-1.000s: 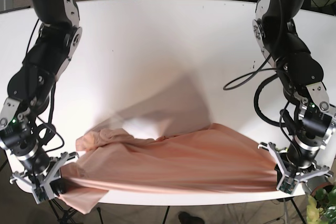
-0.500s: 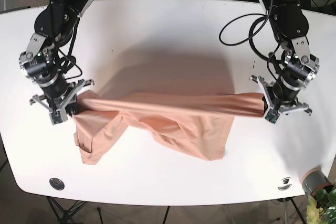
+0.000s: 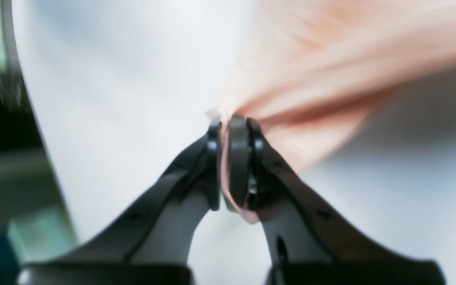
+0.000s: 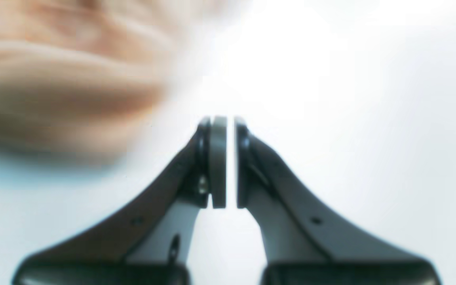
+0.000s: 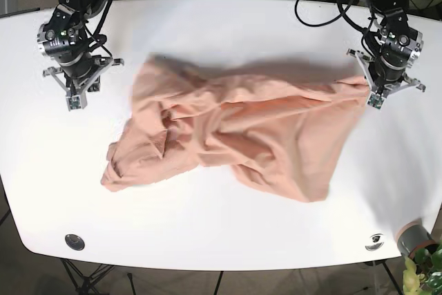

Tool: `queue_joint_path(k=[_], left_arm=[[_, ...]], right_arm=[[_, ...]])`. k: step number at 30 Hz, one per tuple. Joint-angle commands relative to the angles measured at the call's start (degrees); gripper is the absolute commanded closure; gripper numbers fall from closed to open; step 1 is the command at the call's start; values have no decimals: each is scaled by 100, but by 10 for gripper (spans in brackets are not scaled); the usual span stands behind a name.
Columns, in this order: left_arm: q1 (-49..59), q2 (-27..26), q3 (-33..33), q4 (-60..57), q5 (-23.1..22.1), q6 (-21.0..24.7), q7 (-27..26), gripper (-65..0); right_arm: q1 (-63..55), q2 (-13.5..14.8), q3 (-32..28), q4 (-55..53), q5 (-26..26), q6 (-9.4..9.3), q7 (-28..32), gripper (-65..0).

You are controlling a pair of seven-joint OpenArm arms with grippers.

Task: Fold the T-shirt properly
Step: 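Lay the peach shirt down with both grippers and release it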

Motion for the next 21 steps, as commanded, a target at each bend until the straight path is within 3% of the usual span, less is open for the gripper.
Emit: queue_joint_path(k=[1, 6, 11, 16, 18, 21], left_arm=[[50, -78, -48, 94, -59, 44, -125, 0], [147, 141, -215, 102, -59, 44, -134, 0], [138, 256, -338, 102, -50, 44, -134, 0], [138, 256, -330, 94, -50, 44, -134, 0], [130, 238, -330, 94, -50, 44, -134, 0], [130, 238, -330, 94, -50, 44, -134, 0]], right_arm=[[-65, 18, 6, 122, 101, 22, 139, -21], [-303, -131, -11, 122, 198, 31, 139, -21], [-505, -149, -38, 122, 954, 172, 130, -33], [-531, -131, -55, 122, 1666, 163, 103, -206], [-478, -131, -170, 114, 1719, 163, 103, -308], [-426, -105, -512, 114, 1710, 163, 130, -388]])
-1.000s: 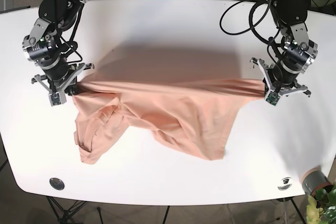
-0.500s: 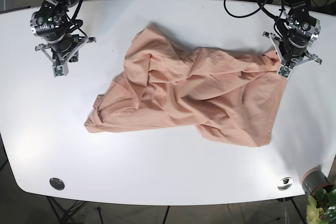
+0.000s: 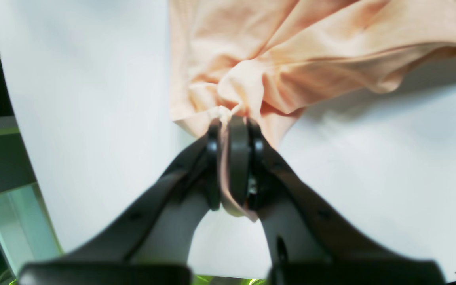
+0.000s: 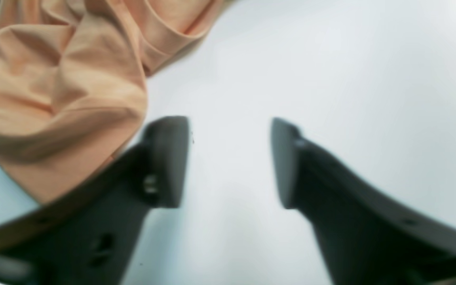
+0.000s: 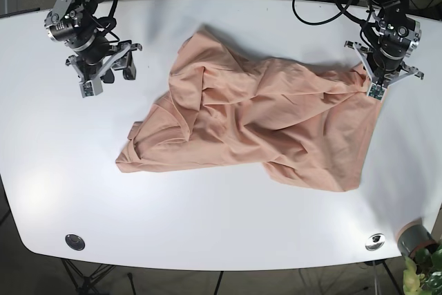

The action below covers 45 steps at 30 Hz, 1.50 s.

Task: Fold the T-shirt properly
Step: 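Lay the peach shirt down with both grippers and release it, then lower the right gripper and grasp the shirt edge beside it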

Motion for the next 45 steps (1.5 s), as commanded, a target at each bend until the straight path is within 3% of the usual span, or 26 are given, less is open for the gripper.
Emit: queue_joint_path(k=[1, 8, 15, 31, 35, 40, 43, 45], left_arm=[[-34, -77, -24, 94, -2, 31, -84, 0], [-34, -41, -24, 94, -2, 31, -84, 0], [-34, -41, -15, 94, -2, 31, -84, 0], [-43, -41, -15, 94, -2, 31, -84, 0], [-52, -41, -15, 85, -2, 31, -84, 0], [-131, -41, -15, -38, -2, 31, -84, 0], [-149, -41, -15, -91, -11, 31, -84, 0], [-237, -41, -15, -91, -11, 31, -84, 0]], right_arm=[[189, 44, -288, 94, 145, 32, 149, -398], [787, 176, -1150, -407, -22, 32, 149, -401], [1666, 158, -1923, -1366, -699, 32, 158, -401], [2607, 105, -2363, -2895, -857, 23, 527, -393], [2607, 18, -2372, -3097, -875, -30, 932, -312], [2703, 9, -2372, -3519, -875, -478, 1099, -147], [2686, 35, -2354, -3511, -866, -583, 1283, -30], [2677, 44, -2319, -3396, -840, -583, 1283, -21]])
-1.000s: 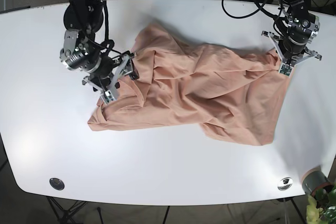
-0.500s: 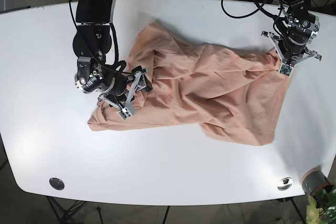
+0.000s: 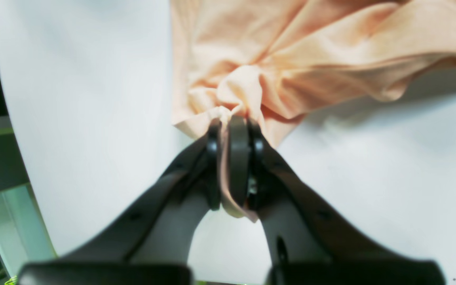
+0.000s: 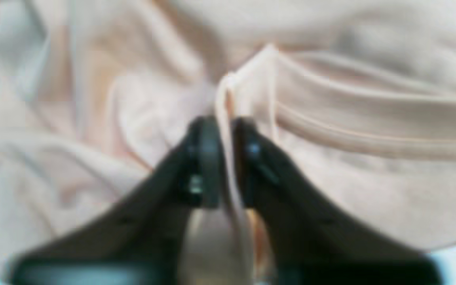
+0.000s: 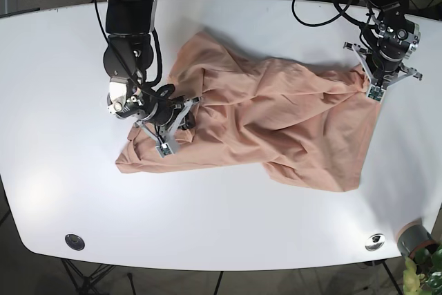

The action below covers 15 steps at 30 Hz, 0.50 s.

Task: Fold the T-shirt properly
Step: 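Lower the right gripper and grasp the shirt edge beside it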

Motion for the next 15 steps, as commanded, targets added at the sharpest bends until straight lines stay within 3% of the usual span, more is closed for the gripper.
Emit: queue_joint_path(k=[1, 4, 15], left_arm=[[-158, -72, -21, 82, -26, 31, -86, 0], [-202, -72, -39, 90, -26, 31, -86, 0], [-774, 244, -57, 126, -35, 31, -77, 0]], right_arm=[[133, 77, 37, 337, 129, 11, 129, -29], [-69, 235, 213, 856, 146, 11, -2, -21], [-553, 262, 1655, 3089, 146, 81, -1180, -21]])
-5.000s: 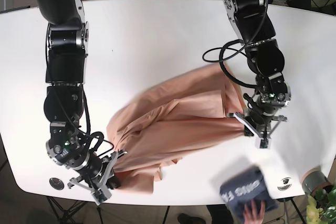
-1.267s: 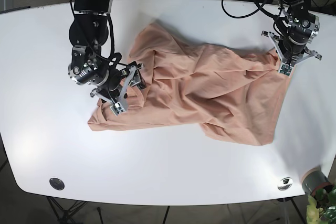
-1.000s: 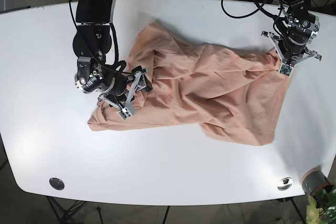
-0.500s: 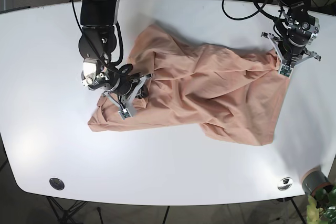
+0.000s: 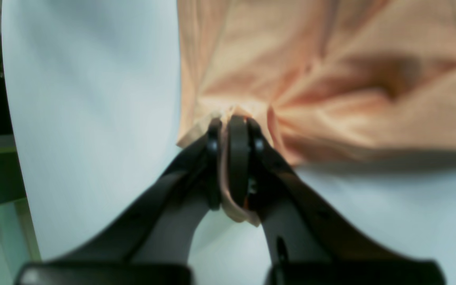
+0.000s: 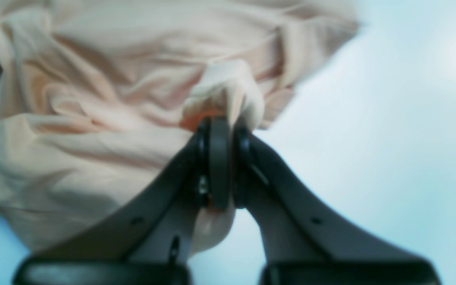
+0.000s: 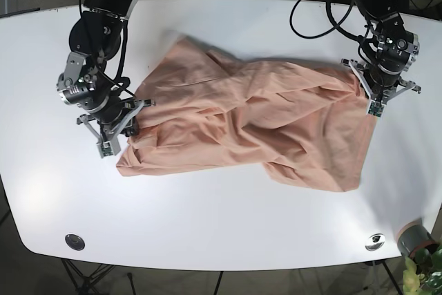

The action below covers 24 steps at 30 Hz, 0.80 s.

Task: Fold the T-shirt properly
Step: 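Lower the right gripper and grasp the shirt edge beside it, then lift the shirt with both grippers and swing it up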

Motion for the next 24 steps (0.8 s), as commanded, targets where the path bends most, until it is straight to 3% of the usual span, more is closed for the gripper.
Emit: queue_joint_path(k=[1, 5, 10, 20, 24], left_arm=[[-234, 24, -6, 128, 17, 33, -95, 0], [-709, 191, 20, 181, 35, 33, -95, 0], [-1491, 261, 249, 163, 61, 68, -77, 0], [-3091, 217, 618, -303, 70, 253, -60, 0], [-3786, -90, 636, -734, 70, 279, -60, 0]], right_arm=[[107, 45, 228, 528, 94, 20, -53, -21], [213, 274, 211, 880, 103, 20, -176, -21], [863, 494, 131, 590, 50, 20, -211, -21], [2718, 942, 131, -1195, 41, 20, -211, -21], [3553, 1118, 123, -1916, 41, 11, -220, -21]])
